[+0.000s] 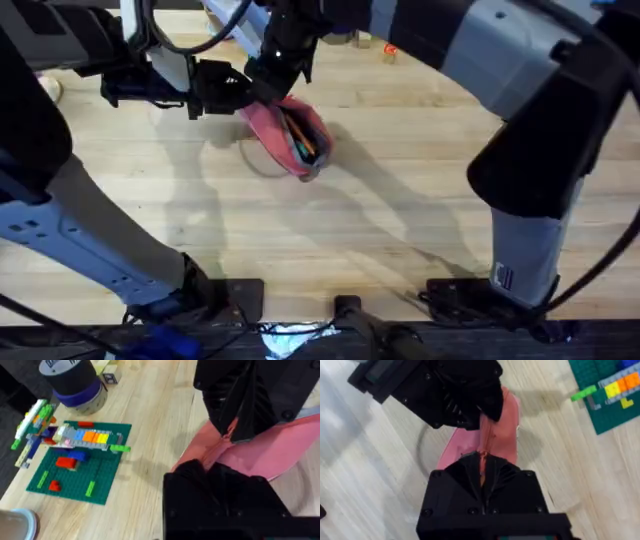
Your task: Unzip the bag, pick up the pens from the table one at a time and place them inside, then zip the bag closed.
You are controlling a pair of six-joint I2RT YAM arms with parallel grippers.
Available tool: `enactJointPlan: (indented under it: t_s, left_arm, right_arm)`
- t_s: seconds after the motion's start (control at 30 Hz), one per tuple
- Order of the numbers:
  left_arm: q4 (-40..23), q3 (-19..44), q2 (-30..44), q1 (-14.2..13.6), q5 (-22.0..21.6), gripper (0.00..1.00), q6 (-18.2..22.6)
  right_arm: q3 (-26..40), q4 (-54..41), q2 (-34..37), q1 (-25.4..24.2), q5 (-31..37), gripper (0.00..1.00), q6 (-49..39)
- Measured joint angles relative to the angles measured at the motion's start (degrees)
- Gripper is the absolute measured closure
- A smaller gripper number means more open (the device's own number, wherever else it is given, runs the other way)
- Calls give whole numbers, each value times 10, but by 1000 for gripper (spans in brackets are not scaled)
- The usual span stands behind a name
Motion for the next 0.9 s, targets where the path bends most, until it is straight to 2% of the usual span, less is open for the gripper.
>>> enactJointPlan:
  t_s: [0.17,0.63,0.73,0.9]
  left_arm:
    - [-2,0,0,-4,19,958,0]
    - [4,0,0,-4,12,958,-2]
    - [14,0,0,7,-16,958,-3]
    - [17,0,0,30,-27,958,-4]
  right_arm:
    - [0,-22,-10,0,14,968,0]
    - [1,-110,-10,-15,28,968,2]
    - [-2,-170,-12,-21,42,969,2]
    - [-4,-198,-20,-33,59,969,4]
